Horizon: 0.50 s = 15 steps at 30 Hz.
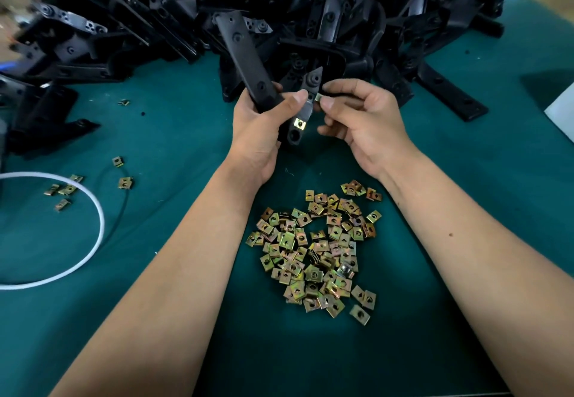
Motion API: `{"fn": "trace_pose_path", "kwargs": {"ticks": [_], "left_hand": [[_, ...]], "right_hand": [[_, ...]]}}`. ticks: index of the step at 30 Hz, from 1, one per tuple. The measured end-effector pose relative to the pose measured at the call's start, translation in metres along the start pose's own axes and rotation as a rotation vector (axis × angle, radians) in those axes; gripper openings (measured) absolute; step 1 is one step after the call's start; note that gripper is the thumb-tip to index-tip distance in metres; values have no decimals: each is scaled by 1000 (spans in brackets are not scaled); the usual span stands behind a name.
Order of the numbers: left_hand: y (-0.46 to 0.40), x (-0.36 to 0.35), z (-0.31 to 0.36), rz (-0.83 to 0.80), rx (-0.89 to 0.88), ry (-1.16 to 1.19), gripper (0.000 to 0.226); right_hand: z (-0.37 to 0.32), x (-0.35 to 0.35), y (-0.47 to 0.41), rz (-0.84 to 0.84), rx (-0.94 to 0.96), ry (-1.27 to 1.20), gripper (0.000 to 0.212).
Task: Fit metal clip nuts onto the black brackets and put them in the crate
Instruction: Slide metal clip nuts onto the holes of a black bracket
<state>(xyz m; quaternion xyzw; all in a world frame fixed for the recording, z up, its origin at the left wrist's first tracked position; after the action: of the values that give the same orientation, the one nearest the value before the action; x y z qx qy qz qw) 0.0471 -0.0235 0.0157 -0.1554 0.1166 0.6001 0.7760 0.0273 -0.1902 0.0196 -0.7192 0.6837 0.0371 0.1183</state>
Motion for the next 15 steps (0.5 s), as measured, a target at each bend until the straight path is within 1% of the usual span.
{"fn": "trace_pose_path", "kwargs": {"ticks": [4,15], "left_hand": [[1,0,1,-4,9,-5,30],[1,-2,1,-16,13,-25,26]], "right_hand": [[0,-3,-1,-25,10,0,8],[1,-4,-1,-37,-6,-27,11]]}}
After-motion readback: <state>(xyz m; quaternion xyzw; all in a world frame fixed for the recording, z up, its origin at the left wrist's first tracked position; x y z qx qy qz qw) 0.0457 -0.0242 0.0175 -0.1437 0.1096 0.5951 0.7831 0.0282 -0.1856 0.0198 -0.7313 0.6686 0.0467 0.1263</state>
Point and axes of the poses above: each hand's wrist, its own y-axis away from the middle knuckle, its own x-axis out of the back of the hand, z = x × y, the point moved 10 cm from there along -y, towards the middle knuckle, and after that the axes turned 9 degrees about -z, right-handed, at the moved point
